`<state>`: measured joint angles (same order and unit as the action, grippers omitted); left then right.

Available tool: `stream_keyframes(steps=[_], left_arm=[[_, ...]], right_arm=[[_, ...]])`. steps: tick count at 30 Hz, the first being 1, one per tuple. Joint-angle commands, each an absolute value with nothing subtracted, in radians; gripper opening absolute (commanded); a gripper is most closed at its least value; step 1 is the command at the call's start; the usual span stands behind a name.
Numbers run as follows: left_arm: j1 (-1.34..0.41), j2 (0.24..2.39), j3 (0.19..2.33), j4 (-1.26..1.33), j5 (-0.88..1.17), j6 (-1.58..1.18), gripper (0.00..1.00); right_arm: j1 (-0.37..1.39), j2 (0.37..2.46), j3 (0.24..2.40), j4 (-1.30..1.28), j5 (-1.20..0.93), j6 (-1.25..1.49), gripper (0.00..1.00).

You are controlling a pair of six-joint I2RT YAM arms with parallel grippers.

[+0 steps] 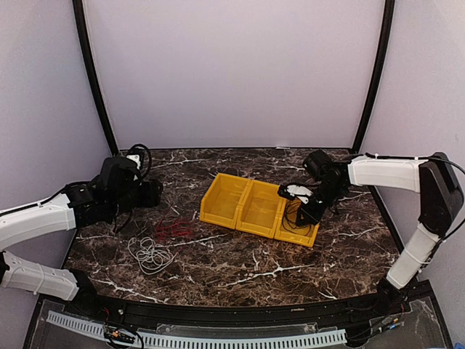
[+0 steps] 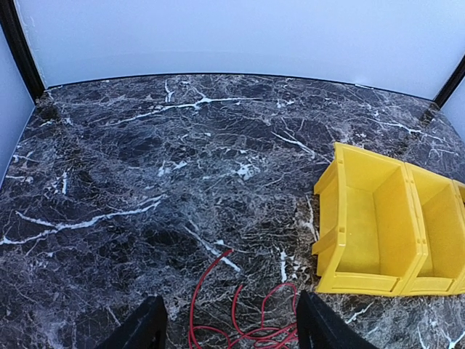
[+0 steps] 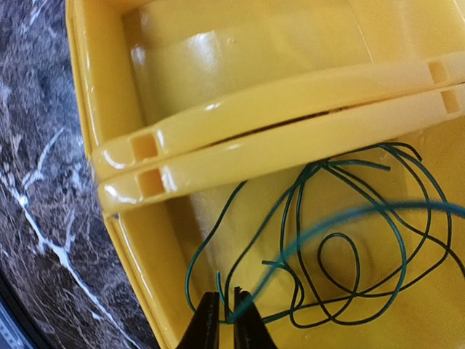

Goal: Untangle the cables

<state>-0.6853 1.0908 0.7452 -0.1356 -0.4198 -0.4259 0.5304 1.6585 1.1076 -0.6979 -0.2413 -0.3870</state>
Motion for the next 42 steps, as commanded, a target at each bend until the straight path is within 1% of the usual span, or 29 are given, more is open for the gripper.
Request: stream_keyframes(steps=[1, 4, 7, 13, 18, 22, 28, 34, 42], left_arm=[[-0.683, 1.066, 0.788, -0.216, -0.491, -0.401, 0.63], [-0.681, 1.025, 0.789, -0.208, -0.505, -0.357, 0.64], [-0.68, 1.011, 0.796, -0.217, -0.518, -0.343, 0.65], [-0.678, 1.017, 0.79, -0.246, -0.465, -0.382, 0.65], [-0.678, 1.046, 0.782, -0.279, -0.396, -0.429, 0.64], [-0.678, 1.058, 0.754, -0.271, -0.351, -0.455, 0.65], [-0.677, 1.146, 0.752, -0.299, -0.249, -0.514, 0.64], [-0.678, 1.247, 0.752, -0.331, -0.21, -0.557, 0.61], [-0.676, 1.258, 0.681, -0.303, -0.191, -0.602, 0.6]], right_arm=[[0.535, 1.589, 1.169, -0.828, -0.216, -0.421, 0.16], [0.535, 1.525, 1.224, -0.9, -0.185, -0.436, 0.25], [0.535, 1.486, 1.262, -0.955, -0.131, -0.463, 0.3], [0.535, 1.474, 1.351, -1.026, -0.073, -0.512, 0.32], [0.541, 1.497, 1.432, -1.031, -0.119, -0.532, 0.31], [0.585, 1.512, 1.449, -0.941, -0.239, -0.542, 0.32], [0.697, 1.593, 1.498, -0.795, -0.371, -0.52, 0.3], [0.828, 1.698, 1.555, -0.629, -0.379, -0.475, 0.29], [0.942, 1.898, 1.642, -0.48, -0.384, -0.421, 0.26]])
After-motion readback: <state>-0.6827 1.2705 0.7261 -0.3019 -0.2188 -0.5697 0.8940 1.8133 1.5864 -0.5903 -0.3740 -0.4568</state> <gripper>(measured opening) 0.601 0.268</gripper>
